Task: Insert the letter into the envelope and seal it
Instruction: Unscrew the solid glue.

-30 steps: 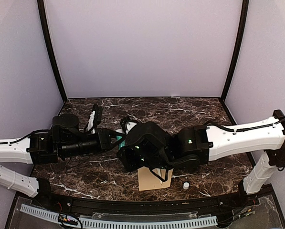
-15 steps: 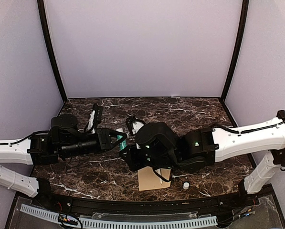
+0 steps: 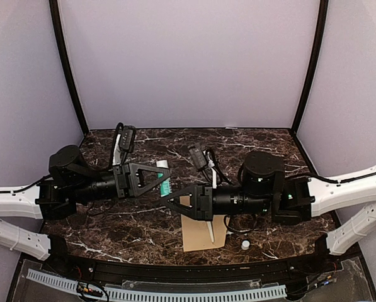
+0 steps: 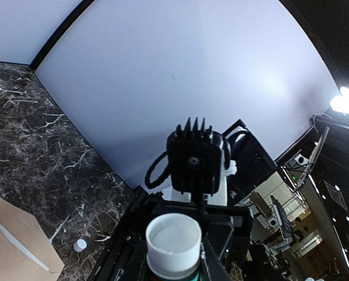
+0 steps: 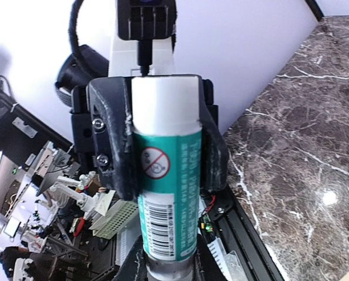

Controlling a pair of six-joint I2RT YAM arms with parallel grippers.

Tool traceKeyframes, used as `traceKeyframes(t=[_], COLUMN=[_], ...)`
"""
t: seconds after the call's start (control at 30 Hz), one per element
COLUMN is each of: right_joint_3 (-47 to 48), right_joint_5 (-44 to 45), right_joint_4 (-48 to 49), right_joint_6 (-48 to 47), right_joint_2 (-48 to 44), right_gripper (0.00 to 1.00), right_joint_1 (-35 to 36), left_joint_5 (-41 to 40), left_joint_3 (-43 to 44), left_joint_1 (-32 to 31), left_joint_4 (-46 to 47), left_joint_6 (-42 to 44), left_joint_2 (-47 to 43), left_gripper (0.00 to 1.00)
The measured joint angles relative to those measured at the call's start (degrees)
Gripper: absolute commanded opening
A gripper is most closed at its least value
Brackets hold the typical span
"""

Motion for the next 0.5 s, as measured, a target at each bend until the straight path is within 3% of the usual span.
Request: traceKeyframes(t=[0.3,0.5], right_joint_3=[-3.41,-3.48], right_joint_5=[-9.68,-9.99], right_joint_4=[13.20,13.66], right_joint_6=[1.16,0.96], right_joint_2=[-0.31,-0.42], right_gripper=[0.00,0.30], right_joint_1=[-0.39,-0.42], left_joint_5=[9.84,10.08], left_joint_3=[-0.52,-0.61], left_joint_1=[0.20,0.20], left_joint_4=[10.67,11.93], left_joint_6=[0.02,0.22], left_joint_2=[1.16,1.31], left_gripper=[0.00,0.00])
